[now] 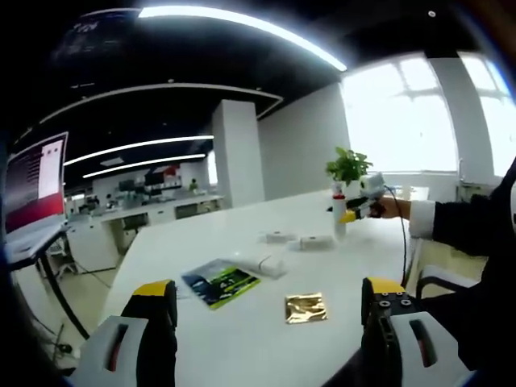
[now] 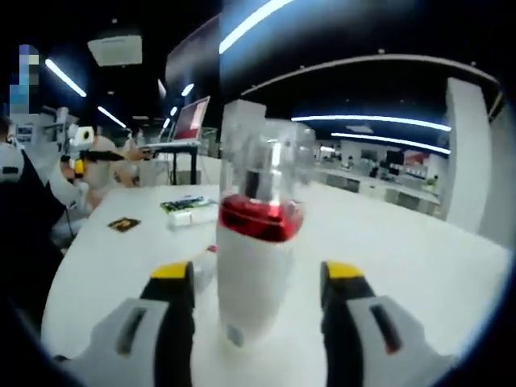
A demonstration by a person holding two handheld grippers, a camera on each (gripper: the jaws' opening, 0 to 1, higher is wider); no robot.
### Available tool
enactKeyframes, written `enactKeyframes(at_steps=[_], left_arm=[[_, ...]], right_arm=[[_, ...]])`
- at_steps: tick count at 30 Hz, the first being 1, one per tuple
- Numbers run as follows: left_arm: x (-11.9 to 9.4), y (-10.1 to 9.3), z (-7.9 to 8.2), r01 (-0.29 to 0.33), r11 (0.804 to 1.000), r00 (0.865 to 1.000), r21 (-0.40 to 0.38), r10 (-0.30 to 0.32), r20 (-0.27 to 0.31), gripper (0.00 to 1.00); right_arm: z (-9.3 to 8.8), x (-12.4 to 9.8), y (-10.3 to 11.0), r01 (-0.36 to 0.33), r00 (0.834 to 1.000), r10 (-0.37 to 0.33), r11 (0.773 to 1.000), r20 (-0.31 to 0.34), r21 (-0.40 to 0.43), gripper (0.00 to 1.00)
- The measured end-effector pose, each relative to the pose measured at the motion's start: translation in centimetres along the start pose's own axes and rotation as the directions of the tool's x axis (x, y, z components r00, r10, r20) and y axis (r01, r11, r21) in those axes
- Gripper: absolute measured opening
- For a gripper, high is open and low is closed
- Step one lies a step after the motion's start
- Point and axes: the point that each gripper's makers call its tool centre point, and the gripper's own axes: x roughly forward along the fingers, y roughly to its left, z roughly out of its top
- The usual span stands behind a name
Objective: Arrange the skincare products in the storage area until every visible bottle or jar stands upright without overlapping.
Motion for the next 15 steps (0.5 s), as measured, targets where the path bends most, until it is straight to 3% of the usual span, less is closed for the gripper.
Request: enactKeyframes(at_steps=[1, 4, 6, 12, 15], left_arm=[[0.0, 0.1, 0.0, -0.003, 1.0, 1.0, -0.001, 0.003, 0.001, 0.97], [-0.1, 0.2, 0.1, -0.006, 1.0, 1.0, -0.002, 0.006, 0.002, 0.97], [0.0, 0.2, 0.0, -0.005, 1.0, 1.0, 0.001, 0.005, -0.001, 0.97], [0.1, 0.0, 0.0, 0.001, 1.0, 1.0, 0.006, -0.001, -0.005, 0.96], [0.0, 0.0, -0.1, 0.001, 1.0, 1.0, 0.006, -0.001, -0.006, 0.96]], right_arm=[[-0.4, 0.2, -0.1, 0.002, 0.999, -0.003, 0.999, -0.033, -0.045, 0.63], [-0.1, 0.5, 0.4, -0.015, 1.0, 0.014, 1.0, -0.009, -0.027, 0.55], [-0.1, 0.7, 0.8, -0.026, 1.0, 0.025, 0.998, -0.016, -0.048, 0.44], [-0.4, 0.8, 0.7, 0.024, 0.998, -0.032, 0.991, -0.058, -0.132, 0.4], [-0.3, 0.9, 1.1, 0.027, 0.998, -0.031, 0.996, -0.046, -0.088, 0.38]])
